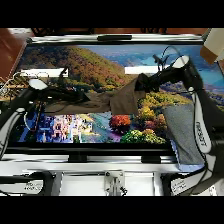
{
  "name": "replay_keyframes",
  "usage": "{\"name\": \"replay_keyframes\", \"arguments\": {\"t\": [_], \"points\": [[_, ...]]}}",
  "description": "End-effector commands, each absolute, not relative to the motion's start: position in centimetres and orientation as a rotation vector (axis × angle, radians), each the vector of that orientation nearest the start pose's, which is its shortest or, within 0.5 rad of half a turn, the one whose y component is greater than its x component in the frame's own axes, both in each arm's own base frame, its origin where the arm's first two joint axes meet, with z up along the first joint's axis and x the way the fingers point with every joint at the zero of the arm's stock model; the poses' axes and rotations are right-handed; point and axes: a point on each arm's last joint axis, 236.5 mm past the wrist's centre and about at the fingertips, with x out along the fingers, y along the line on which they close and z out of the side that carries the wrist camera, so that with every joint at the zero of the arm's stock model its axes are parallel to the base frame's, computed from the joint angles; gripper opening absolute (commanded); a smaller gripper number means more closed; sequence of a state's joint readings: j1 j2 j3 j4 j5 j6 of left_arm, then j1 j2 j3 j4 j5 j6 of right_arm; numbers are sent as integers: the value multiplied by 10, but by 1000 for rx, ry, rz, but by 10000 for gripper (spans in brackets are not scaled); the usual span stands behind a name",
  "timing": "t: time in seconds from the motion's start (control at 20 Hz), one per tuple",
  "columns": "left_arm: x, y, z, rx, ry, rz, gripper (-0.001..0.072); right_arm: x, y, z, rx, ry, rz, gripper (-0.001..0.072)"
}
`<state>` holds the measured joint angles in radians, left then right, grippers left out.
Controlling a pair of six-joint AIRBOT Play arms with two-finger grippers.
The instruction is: Fold the shirts.
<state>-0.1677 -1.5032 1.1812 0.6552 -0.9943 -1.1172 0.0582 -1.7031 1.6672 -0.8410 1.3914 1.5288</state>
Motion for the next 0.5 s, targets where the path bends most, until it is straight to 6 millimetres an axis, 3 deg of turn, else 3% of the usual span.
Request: {"name": "replay_keyframes", "arguments": {"t": [0.0,0.25,0.35,0.45], "points": [[405,-285,-24,-491,1183,-698,30,402,191,124,525,1354,639,67],[382,-362,-34,-569,1179,-747,30,344,201,204,515,1270,663,67],[363,-395,-36,-581,1182,-790,30,330,204,220,509,1245,661,67],[350,-409,-37,-544,1175,-829,28,325,201,219,479,1242,621,67]]}}
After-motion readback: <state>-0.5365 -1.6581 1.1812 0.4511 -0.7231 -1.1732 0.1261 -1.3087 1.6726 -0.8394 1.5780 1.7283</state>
